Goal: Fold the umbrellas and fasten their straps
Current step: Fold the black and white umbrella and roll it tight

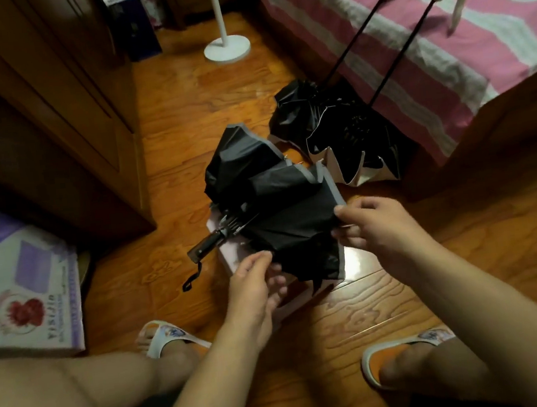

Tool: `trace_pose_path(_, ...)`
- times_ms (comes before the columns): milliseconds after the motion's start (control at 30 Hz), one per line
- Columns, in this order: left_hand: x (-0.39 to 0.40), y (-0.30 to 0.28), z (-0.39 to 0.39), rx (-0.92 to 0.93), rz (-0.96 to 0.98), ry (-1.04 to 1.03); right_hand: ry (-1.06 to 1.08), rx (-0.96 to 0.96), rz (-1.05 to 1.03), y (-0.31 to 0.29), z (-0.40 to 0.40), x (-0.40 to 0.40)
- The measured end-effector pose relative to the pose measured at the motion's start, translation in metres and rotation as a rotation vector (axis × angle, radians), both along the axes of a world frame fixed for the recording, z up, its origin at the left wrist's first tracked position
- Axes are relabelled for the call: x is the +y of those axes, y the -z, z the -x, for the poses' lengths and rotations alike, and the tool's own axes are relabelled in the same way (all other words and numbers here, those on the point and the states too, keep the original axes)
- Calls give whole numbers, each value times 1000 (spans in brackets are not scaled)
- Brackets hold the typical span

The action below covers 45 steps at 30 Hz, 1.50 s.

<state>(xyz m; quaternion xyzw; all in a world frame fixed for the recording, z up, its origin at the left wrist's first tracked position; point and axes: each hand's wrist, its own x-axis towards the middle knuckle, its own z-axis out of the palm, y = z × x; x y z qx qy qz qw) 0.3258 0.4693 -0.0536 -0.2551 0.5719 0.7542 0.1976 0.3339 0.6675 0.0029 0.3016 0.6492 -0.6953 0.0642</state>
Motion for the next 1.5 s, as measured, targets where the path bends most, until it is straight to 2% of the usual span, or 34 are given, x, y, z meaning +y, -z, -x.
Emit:
trace_pose_path(67,6,-7,0,-125,-270,-38,-26,-68,-9,2,-4,7)
trace_pose_path(133,10,-9,2,-151,-368,-47,-23,-117,-14,6,-8,11)
trace_pose_path(233,14,-7,6,-95,-277,-57,20,-146,21,15,-13,13)
trace_pose_path(333,16,-8,2,-128,-216,-6,40,-157,92,22,-18,12)
trace_pose_path(500,19,-10,-4,-174,-237,47,25,-141,149,22,-23,10)
trace_pose_path(733,18,-9,-10,-254,-193,-28,76,-117,72,22,-17,19)
trace_pose_path(900,17,-7,-9,-233,-249,-62,55,-136,41,25,-14,18)
trace_pose_path(1000,17,-12,-4,-222,-315,-8,53,-135,36,25,-14,17)
trace_pose_path(1233,27,-10,5,-294,-203,0,45,-132,38,25,-15,18)
trace_pose_path(1500,27,-12,-9,-335,-201,-114,67,-129,-21,27,-16,18)
